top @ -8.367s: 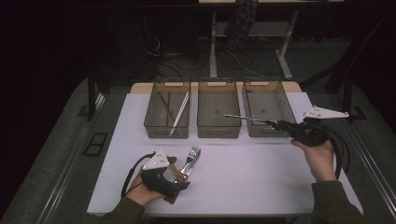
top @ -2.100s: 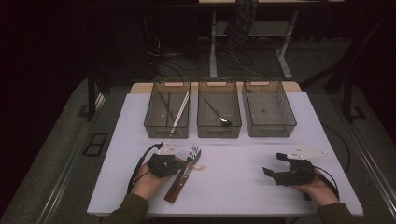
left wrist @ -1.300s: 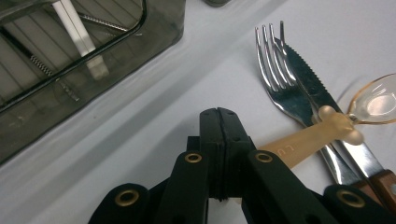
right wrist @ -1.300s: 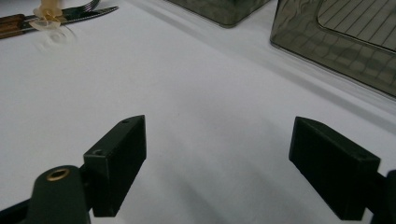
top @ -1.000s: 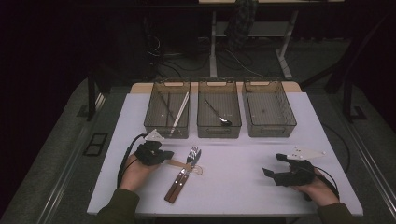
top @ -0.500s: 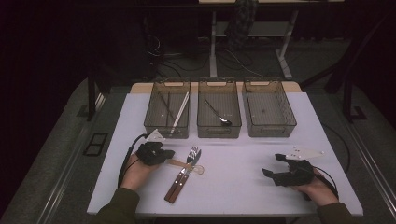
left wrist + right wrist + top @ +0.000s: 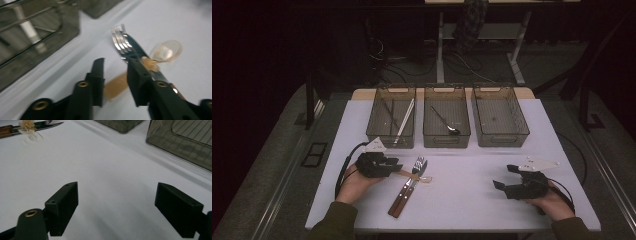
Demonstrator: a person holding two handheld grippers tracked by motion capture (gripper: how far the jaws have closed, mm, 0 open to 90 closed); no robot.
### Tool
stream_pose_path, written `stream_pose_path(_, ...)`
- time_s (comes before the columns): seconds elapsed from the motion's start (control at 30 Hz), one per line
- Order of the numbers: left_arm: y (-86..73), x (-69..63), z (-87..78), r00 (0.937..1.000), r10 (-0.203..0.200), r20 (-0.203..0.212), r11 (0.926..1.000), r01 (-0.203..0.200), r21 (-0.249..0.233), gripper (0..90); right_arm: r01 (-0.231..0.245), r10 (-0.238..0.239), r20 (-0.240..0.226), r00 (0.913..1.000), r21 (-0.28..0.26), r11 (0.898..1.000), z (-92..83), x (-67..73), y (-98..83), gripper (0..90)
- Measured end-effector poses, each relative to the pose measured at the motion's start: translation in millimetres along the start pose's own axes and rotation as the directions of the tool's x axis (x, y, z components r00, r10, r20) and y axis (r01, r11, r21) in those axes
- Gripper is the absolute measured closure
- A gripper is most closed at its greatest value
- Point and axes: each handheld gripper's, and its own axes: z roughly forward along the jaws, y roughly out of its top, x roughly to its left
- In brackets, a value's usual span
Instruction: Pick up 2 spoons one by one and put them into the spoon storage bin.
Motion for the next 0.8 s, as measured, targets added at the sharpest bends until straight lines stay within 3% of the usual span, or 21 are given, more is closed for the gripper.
stream_pose_path(0.23, 2.3, -4.4, 17.1, 0.9959, 0.084, 0.034, 0.9954, -0.086, 0.043, 48.8, 0.002, -0.002, -0.008, 1.0, 0.003, 1.0, 0.9, 1.0, 0.1, 18.4)
stream_pose_path(0.4, 0.8, -7.7, 25.8, 0.9865, 0.154, 0.056, 0.9839, -0.158, 0.083, 48.4, 0.005, -0.005, -0.009, 0.9999, 0.006, 1.0, 0.8, 0.8, -0.1, 18.4)
stream_pose_path(0.8, -3.6, -4.6, 19.1, 0.9825, 0.17, 0.077, 0.9827, -0.175, 0.061, 59.4, 0.011, -0.011, -0.008, 0.9999, 0.01, 1.0, 0.6, 1.1, -0.4, 18.4)
